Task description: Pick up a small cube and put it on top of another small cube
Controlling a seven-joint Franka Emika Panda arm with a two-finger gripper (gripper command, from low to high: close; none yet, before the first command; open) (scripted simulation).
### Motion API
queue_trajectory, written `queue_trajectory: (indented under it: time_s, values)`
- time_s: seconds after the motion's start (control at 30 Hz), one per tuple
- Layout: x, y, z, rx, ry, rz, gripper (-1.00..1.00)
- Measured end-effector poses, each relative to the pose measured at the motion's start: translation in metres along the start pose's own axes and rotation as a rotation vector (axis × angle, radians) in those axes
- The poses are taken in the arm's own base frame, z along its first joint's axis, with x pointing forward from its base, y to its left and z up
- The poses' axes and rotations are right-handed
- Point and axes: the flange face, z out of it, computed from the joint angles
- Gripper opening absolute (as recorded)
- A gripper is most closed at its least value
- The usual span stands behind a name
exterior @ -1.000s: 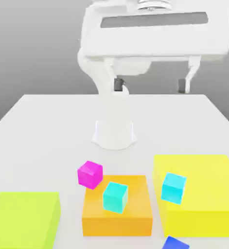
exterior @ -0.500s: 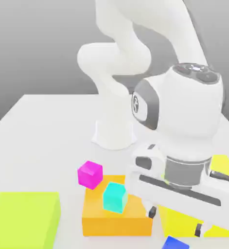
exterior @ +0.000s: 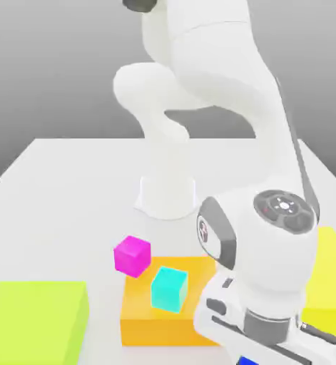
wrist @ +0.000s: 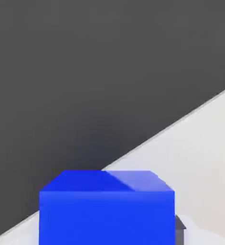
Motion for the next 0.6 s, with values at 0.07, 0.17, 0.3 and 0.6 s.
queue_trajectory:
  time_s: [0.07, 0.17, 0.3, 0.6]
  values:
    - [-0.002, 0.003, -0.027, 0.0, 0.0, -0.021, -1.0]
    - [-0.008, 0.017, -0.06, 0.0, -0.001, -0.11, -1.0]
    - [-0.017, 0.04, -0.099, 0.0, -0.001, -0.24, -1.0]
    - [-0.036, 0.103, -0.16, -0.001, -0.002, -0.53, -1.0]
